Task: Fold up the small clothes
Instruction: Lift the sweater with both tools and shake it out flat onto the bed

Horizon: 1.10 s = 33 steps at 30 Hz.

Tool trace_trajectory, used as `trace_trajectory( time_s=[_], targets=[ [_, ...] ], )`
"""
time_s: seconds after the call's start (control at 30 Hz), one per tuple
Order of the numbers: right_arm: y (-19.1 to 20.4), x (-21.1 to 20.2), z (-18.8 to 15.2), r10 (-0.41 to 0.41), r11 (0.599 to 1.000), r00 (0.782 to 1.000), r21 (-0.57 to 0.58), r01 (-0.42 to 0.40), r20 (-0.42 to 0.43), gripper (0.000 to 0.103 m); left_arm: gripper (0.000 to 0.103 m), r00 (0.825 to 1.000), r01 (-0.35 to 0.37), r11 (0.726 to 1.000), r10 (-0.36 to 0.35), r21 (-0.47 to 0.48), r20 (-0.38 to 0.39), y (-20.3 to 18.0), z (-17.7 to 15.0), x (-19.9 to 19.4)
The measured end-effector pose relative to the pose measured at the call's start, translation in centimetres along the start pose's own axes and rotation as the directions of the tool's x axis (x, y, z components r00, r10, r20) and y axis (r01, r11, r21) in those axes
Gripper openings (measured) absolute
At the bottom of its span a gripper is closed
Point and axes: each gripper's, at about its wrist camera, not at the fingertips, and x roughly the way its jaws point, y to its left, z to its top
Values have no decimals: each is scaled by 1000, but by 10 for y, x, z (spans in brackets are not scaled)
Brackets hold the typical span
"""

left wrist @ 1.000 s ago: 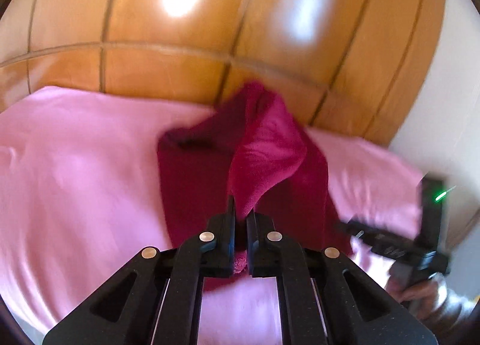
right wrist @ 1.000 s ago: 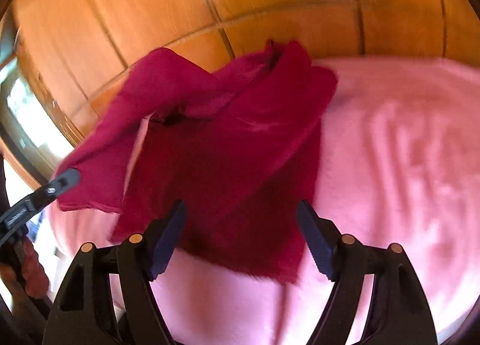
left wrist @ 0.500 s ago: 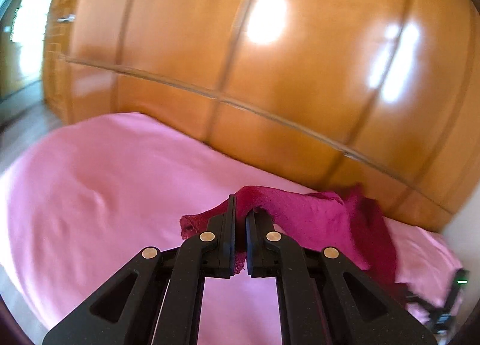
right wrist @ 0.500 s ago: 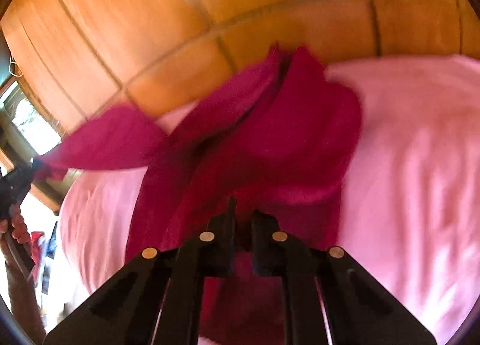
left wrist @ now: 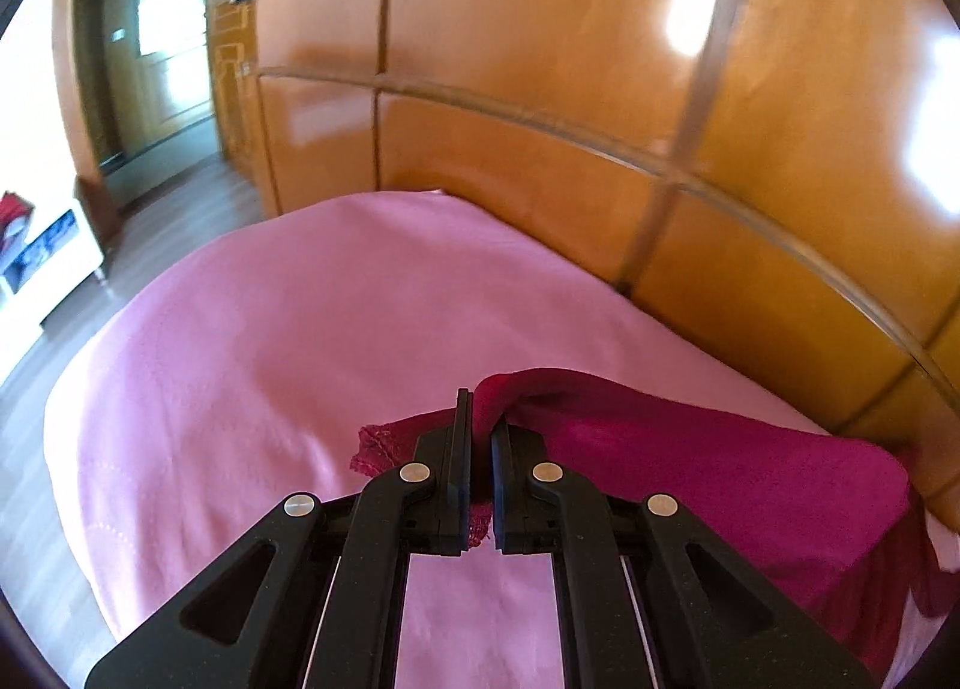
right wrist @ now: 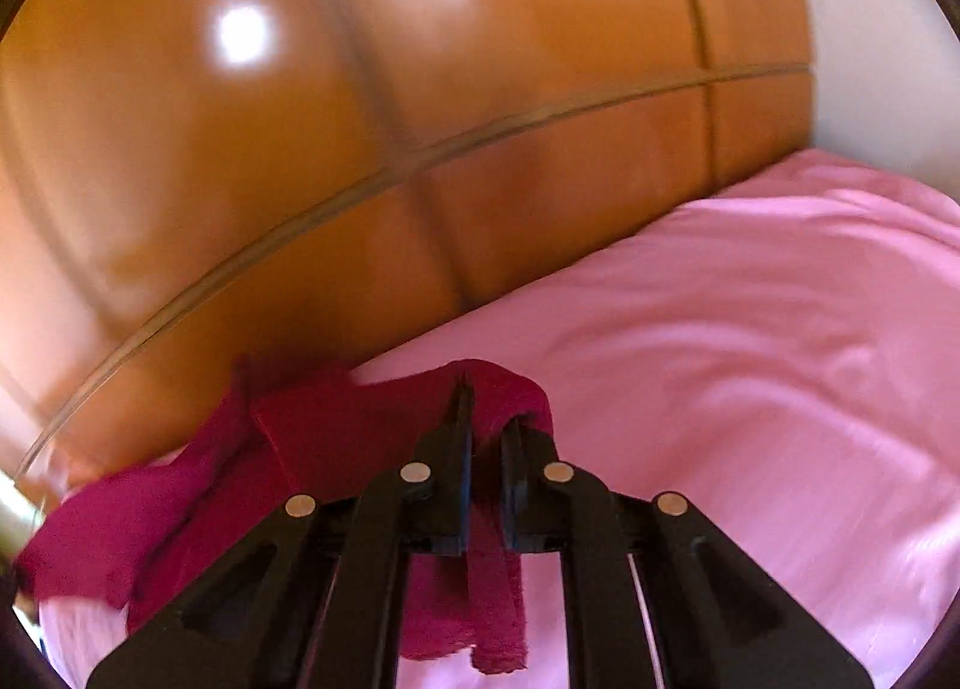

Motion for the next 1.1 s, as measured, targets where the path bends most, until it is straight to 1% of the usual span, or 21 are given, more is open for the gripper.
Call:
trace_trajectory(
  time_s=[0.1, 0.13, 0.17, 0.2, 0.27, 0.3, 0.33, 0.43, 0.47, 0.53, 0.6, 0.63, 0.67, 0.73, 0.8, 0.83, 0.93, 1.0, 1.03, 1.07, 1.1],
  targets=[
    [-7, 23, 10, -19, 1000, 999, 17, 19, -38, 9, 3, 999, -20, 998, 18, -56, -33, 6, 7, 15],
    [-11, 29, 12, -27, 999, 998, 35, 29, -55, 16, 4, 999, -18, 998, 15, -52, -45, 4, 6, 19],
    [-11, 38, 17, -24, 999, 998, 46, 27, -64, 37, 10, 998, -18, 999, 16, -36, -54, 0, 2, 21],
    [-16, 40, 21, -16, 998, 998, 53, 19, -63, 46, 12, 998, -14, 1000, 13, -23, -54, -3, -2, 20],
    [-18, 34, 21, -21, 999, 999, 38, 23, -42, 71, 31, 999, -15, 1000, 15, 16, -38, -9, -14, 13],
    [-19, 27, 21, -23, 999, 999, 36, 24, -32, 77, 36, 1000, -10, 1000, 11, 28, -28, -11, -22, 7],
    [-24, 18, 16, -34, 999, 999, 40, 34, -8, 86, 42, 1000, 14, 999, -13, 38, -25, -12, -30, 1],
    [-32, -13, 7, -44, 998, 998, 35, 42, 54, 94, 42, 993, 111, 992, -108, 56, -46, -16, -54, -13],
    [-37, -25, -1, -42, 998, 997, 42, 39, 65, 95, 42, 982, 178, 982, -173, 64, -75, -17, -70, -19],
    [-38, -37, -19, 26, 999, 1000, 25, -27, 15, 95, 42, 950, 294, 953, -283, 72, -133, -22, -99, -29],
    [-29, -44, -45, 110, 993, 991, -29, -112, -78, 93, 42, 885, 434, 899, -413, 59, -216, -27, -137, -38],
    [-22, -48, -69, 173, 982, 974, -46, -182, -147, 88, 42, 841, 499, 866, -471, 45, -266, -32, -161, -43],
    [-14, -50, -89, 227, 968, 950, -55, -244, -215, 82, 42, 815, 531, 847, -500, 31, -292, -34, -175, -45],
    [5, -52, -131, 305, 937, 895, -67, -344, -327, 73, 42, 743, 602, 799, -561, -2, -364, -43, -212, -52],
    [26, -53, -177, 371, 899, 815, -49, -435, -446, 64, 42, 701, 636, 771, -594, -32, -394, -50, -234, -57],
    [33, -52, -191, 392, 885, 786, -37, -464, -478, 59, 42, 671, 657, 752, -614, -52, -416, -55, -246, -60],
    [55, -61, -224, 439, 847, 737, -37, -531, -515, 54, 42, 636, 683, 726, -642, -74, -428, -69, -264, -66],
    [63, -61, -234, 434, 844, 730, -43, -534, -528, 43, 42, 643, 685, 727, -637, -52, -426, -79, -270, -68],
    [67, -59, -234, 427, 845, 730, -52, -532, -533, 30, 38, 644, 686, 726, -635, -47, -426, -82, -269, -66],
    [69, -60, -235, 419, 844, 731, -65, -532, -538, 14, 23, 629, 698, 715, -644, -49, -435, -87, -271, -66],
    [71, -62, -232, 410, 844, 736, -82, -530, -539, 12, 15, 623, 706, 708, -641, -30, -448, -94, -272, -68]
  ],
)
